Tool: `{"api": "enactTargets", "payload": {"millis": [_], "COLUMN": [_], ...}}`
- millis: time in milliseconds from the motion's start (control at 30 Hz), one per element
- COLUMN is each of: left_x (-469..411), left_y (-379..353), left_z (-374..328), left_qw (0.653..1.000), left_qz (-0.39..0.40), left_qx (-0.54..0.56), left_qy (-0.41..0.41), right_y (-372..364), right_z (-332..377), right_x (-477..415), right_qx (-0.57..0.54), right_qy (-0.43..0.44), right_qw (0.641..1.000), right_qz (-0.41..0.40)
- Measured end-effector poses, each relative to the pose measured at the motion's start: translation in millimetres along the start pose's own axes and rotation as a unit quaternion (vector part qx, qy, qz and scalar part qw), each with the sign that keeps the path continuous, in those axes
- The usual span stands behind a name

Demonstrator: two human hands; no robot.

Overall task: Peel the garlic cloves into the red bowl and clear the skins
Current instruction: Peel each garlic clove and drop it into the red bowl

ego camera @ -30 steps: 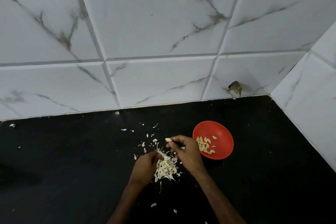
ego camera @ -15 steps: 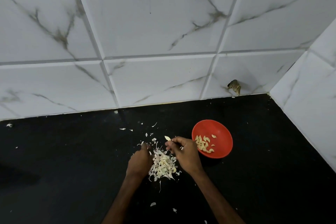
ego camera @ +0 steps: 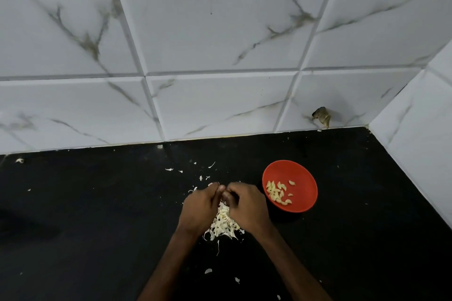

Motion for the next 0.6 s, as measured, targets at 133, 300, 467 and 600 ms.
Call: {"api": "enactTargets", "payload": {"millis": [133,300,467,600], "left_x": [1,1,-3,0], "left_y": [-6,-10,-7,3], "left_z": [2,3,9,8], "left_qw": [0.984,0.921,0.929,0.957], "left_qz": [0.025,0.038,0.064,0.071], "left_qx": [0.161,0.361,0.343,0.271], "left_qy": [0.070,0.145,0.123,0.069], "right_y": [5,13,14,15], "right_z": [7,14,10,4], "right_x": [1,1,1,-2], "right_qx": [0.054,0.016,-0.089,-0.188], "right_qy": [0.049,0.091,0.073,0.029], "right_qw": [0.997,0.995,0.993,0.982], "right_qz": [-0.021,-0.034,-0.014,-0.005]}}
Point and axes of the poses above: each hand's wrist, its own x-axis away from the middle knuckle, its own y-axis out of the back of the hand, z = x × y, the point moved 7 cm from there along -x, towards the middle knuckle, and after that the axes turned 4 degrees about -z, right-handed, at the moved point
